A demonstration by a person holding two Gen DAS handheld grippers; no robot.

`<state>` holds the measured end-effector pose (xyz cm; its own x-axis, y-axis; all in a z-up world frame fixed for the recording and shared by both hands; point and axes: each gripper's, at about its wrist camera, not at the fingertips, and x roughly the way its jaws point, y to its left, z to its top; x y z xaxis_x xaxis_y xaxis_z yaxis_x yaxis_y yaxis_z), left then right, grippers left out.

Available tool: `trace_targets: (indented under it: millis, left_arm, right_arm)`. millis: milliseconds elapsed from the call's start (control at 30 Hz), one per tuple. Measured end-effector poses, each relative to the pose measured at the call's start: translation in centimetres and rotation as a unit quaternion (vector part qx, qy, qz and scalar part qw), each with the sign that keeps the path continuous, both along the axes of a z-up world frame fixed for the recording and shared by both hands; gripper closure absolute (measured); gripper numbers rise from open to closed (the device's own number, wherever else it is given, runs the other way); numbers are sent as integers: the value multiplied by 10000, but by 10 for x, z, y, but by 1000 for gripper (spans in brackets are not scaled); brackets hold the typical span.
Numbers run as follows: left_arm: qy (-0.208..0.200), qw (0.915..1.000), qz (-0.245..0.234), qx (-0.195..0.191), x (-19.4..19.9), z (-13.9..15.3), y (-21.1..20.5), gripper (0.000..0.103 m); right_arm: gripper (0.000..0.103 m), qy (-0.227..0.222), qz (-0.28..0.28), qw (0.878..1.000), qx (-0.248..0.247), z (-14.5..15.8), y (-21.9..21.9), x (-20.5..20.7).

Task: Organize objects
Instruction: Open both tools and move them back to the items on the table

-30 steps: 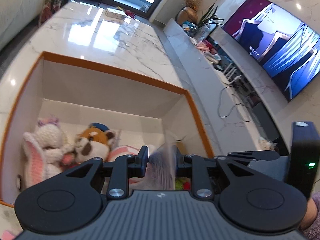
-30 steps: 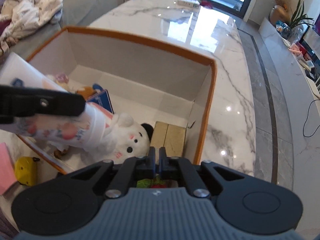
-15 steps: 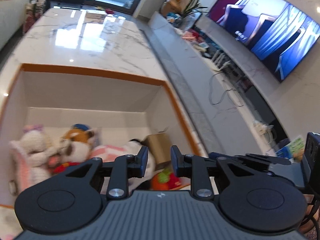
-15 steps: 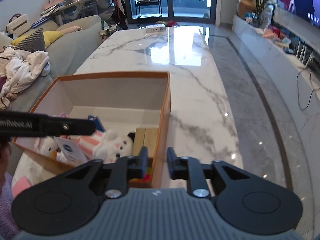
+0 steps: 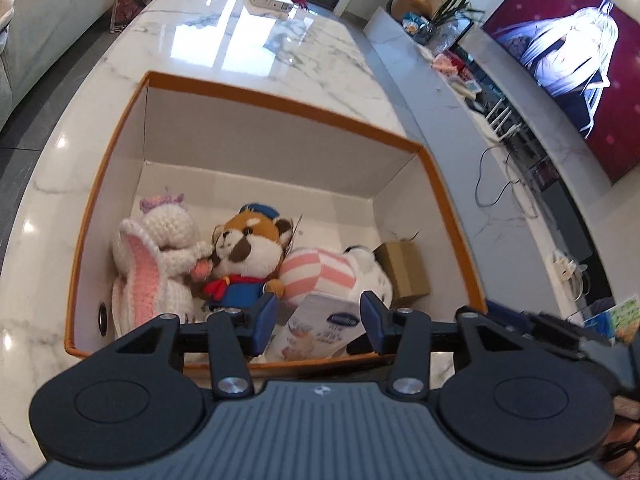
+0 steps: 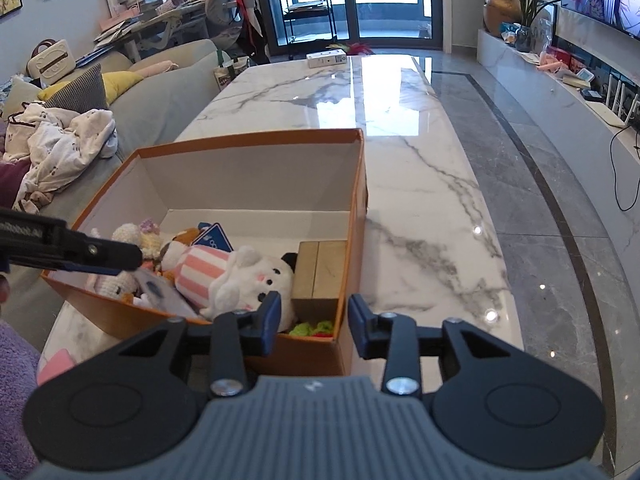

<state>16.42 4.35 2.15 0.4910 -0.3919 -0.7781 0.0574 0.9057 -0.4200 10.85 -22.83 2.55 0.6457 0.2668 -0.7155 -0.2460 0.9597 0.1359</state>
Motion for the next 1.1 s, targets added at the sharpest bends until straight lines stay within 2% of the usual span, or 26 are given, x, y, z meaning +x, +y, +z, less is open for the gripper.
trace_targets:
  millis: [133,200,267,367,433,467,533,600,733,833,967,1033,1100]
  left_arm:
    - [-17,9997,14,234,-4,-6,-4,51]
    - [-77,9998,81,172,-8,-2,-1,51]
    - [-416,9990,158,4,-17,10,4,51]
    - [-1145,9933,124,-89,-38,31,7,51]
    - [-1339,9908,103,-175,-50,40,11,51]
    - [-1351,9905,81,-257,-55,42,13,51]
    - [-1349,9897,96,-462,-66,42,20,51]
    - [-1241,9908,183,-512,-74,40,27,51]
    - [-973,9933,517,-346,-89,28,44,51]
    - [-1020,9921,734,-24,-103,20,52,51]
    - [-1043,9907,617,620,-117,12,55,51]
    - [-938,9908,492,839,-124,5,58,46]
    - [-814,9910,301,1015,-131,-3,62,44]
  right_arm:
    - [58,-27,-59,10000,-16,0,-1,-1]
    - [56,-63,-60,10000,-22,1,-1,-3]
    - [51,-174,9,9998,33,4,-1,-7]
    - [43,-484,92,9987,139,15,0,-14]
    - [38,-640,114,9976,246,21,2,-19]
    - [35,-716,67,9970,285,23,3,-22]
    - [35,-873,7,9955,365,26,7,-29]
    - [35,-959,51,9943,469,28,13,-36]
    - [35,-1178,170,9906,670,26,29,-52]
    - [35,-1166,394,9900,684,23,44,-61]
    - [35,-1132,852,9886,500,18,71,-75]
    - [36,-1110,1020,9880,347,12,84,-81]
    - [40,-996,1147,9882,192,1,96,-85]
